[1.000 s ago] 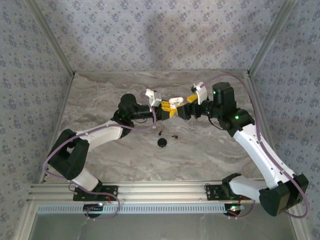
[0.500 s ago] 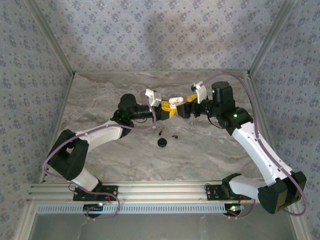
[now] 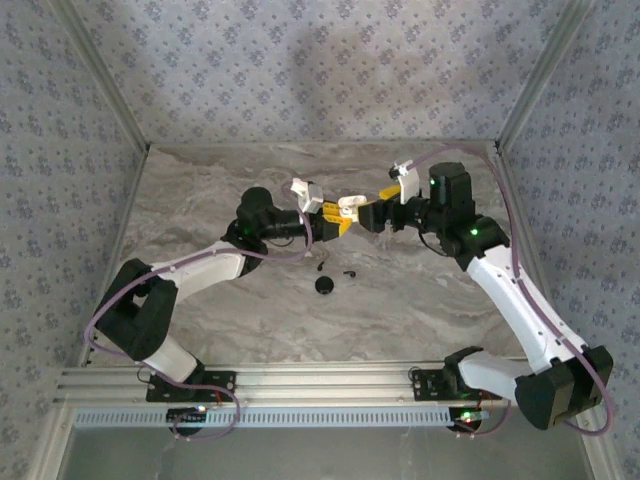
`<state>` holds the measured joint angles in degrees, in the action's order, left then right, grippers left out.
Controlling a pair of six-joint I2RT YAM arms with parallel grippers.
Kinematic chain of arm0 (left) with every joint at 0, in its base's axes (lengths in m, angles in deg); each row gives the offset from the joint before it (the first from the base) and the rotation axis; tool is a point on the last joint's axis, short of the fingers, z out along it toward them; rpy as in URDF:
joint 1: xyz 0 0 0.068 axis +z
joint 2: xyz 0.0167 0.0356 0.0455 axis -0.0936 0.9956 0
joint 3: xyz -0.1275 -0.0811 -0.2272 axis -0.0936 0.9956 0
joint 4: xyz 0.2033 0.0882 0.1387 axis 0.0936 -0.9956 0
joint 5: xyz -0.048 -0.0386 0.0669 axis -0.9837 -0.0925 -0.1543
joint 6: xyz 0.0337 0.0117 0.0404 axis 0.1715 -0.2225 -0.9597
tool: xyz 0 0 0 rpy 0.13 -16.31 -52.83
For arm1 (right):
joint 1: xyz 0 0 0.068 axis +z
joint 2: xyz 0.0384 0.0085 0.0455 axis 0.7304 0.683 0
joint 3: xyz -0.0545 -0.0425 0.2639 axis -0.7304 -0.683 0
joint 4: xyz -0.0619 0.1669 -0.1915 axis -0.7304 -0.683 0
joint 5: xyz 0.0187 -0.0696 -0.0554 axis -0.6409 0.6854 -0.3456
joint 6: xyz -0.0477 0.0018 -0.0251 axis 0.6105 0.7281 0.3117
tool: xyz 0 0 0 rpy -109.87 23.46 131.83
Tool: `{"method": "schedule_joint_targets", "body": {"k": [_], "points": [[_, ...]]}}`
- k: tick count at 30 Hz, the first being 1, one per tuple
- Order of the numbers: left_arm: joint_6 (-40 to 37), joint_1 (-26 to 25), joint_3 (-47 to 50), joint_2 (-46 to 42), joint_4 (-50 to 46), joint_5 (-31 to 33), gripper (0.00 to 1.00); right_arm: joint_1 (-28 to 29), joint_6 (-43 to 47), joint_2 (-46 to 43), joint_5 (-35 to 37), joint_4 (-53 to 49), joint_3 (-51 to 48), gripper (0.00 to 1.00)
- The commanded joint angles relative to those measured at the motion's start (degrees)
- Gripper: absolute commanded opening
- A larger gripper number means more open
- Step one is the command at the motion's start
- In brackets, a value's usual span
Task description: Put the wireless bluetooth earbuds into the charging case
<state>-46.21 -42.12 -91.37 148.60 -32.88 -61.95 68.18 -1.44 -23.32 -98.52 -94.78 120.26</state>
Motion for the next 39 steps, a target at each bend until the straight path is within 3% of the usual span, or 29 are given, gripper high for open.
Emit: {"method": "schedule_joint_targets", "body": {"k": [1,22,39], "points": [[-1.13,-0.05,-0.94,-2.04,0.72,0.04,0.19,-0.19,-1.44,-2.58,-5.13,3.02,-0.24,0.84],[-1.05,0.01,-1.12,-1.87,0.54,0.21,0.19,2.65,-0.87,2.40,-6.54,0.97,3.30,0.89],[-1.22,-0.02,-1.21,-2.25,0.28,0.15,0.19,1.79,-0.21,2.95,-0.01,-1.81,3.23,0.88]]}}
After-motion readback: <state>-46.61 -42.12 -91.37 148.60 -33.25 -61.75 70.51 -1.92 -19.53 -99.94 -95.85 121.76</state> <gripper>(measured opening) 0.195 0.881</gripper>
